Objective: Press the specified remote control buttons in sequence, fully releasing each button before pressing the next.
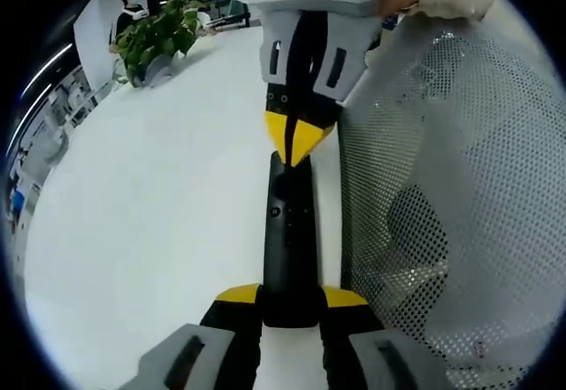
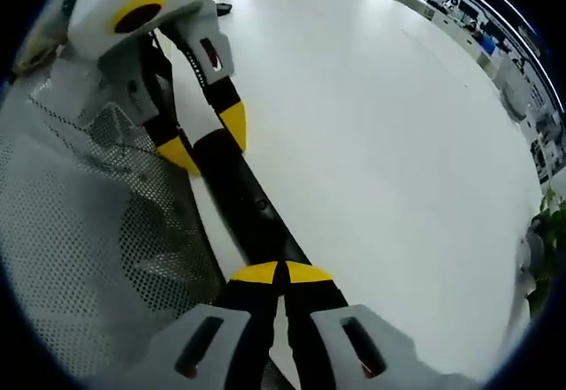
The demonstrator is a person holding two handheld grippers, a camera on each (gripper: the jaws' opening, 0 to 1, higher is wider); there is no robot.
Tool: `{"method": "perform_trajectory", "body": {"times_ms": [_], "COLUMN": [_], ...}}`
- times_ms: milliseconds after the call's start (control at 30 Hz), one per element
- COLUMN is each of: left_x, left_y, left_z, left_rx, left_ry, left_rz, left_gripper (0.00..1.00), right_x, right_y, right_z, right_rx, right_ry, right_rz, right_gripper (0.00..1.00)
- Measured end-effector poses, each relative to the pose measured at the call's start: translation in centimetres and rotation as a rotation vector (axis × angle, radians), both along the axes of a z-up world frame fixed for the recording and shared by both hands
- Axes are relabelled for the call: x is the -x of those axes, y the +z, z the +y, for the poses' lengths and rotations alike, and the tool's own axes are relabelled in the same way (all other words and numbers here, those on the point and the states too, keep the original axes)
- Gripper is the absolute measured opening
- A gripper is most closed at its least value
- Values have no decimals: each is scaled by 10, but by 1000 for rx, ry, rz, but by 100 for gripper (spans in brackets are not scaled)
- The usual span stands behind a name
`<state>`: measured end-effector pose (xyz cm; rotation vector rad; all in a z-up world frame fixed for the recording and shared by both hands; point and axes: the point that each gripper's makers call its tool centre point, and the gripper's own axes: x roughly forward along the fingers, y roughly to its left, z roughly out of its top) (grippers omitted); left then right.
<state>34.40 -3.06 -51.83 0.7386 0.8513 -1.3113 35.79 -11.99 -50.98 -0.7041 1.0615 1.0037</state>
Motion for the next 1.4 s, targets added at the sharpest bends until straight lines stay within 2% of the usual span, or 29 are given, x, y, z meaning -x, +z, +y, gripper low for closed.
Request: {"method": "perform_trajectory", "body": {"times_ms": [233, 367, 467, 533, 800, 1000, 1400], "left_x": [0, 0, 0, 0, 1, 1, 2], "left_y": [0, 0, 0, 0, 1, 1, 1], "left_z": [1, 1, 1, 1, 1, 0, 0], "left_rx": [2, 3, 2, 3, 4, 4, 5], "left_ry": [5, 5, 7, 7, 6, 5, 9], "left_rz": [2, 1, 1, 2, 3, 3, 5], "left_gripper": [25, 25, 25, 25, 25, 25, 25], "right_x": [0, -1, 1, 1, 2, 2, 1], "right_y": [1, 3, 4, 7, 2, 2, 0], "right_z": [0, 0, 6, 11, 12, 12, 14], "right_rx": [-22, -50, -76, -89, -88, -62, 34], "right_ry": [-10, -42, -29, -13, 10, 46, 104], "right_rz": [-45, -18, -13, -31, -15, -17, 50], "right_gripper": [0, 0, 0, 0, 0, 0, 0]}}
